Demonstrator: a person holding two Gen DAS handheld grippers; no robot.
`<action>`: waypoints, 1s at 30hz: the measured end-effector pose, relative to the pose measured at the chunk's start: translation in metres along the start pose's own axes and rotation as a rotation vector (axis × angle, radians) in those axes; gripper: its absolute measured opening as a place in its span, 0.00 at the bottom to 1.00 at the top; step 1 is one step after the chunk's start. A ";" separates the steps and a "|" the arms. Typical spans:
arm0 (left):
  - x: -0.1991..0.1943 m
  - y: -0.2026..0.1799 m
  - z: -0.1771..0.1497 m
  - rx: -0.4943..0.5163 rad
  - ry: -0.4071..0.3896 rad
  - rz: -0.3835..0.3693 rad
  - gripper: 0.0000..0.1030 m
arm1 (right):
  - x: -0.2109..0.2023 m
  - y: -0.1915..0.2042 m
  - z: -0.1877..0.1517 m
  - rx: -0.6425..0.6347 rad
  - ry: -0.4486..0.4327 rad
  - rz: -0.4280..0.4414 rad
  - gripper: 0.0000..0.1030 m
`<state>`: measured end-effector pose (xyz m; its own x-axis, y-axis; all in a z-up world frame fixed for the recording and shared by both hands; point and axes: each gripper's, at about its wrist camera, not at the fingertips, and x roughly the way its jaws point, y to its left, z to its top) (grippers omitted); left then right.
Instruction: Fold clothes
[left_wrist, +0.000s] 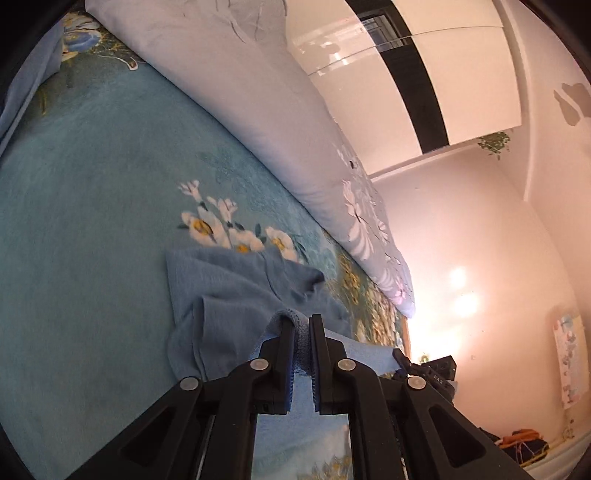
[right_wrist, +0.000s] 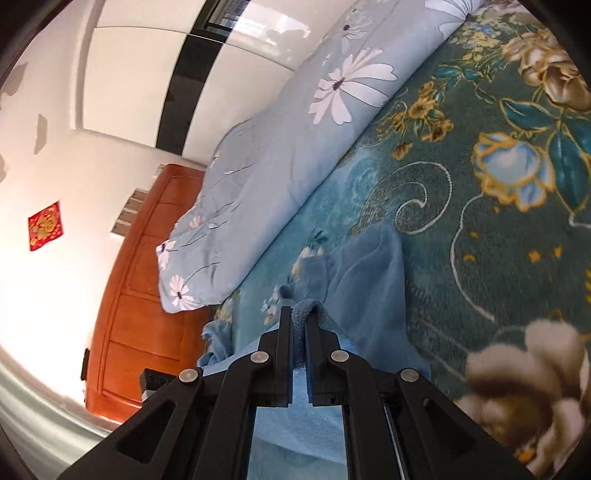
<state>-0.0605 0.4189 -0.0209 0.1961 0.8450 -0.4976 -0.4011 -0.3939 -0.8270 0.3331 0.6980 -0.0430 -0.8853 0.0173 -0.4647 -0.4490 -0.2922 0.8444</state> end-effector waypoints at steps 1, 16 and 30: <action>0.010 0.005 0.007 -0.012 0.004 0.013 0.08 | 0.012 -0.003 0.006 0.013 0.006 -0.030 0.05; 0.056 0.058 0.030 -0.189 0.040 -0.011 0.11 | 0.056 -0.021 0.040 0.032 0.029 -0.129 0.08; 0.003 0.036 -0.025 0.002 0.057 0.128 0.60 | 0.005 -0.031 -0.004 -0.027 0.053 -0.152 0.59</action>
<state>-0.0525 0.3984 -0.0590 0.1940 0.7656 -0.6134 -0.4282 -0.4964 -0.7551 0.3432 0.7029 -0.0726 -0.7994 0.0133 -0.6006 -0.5733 -0.3159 0.7560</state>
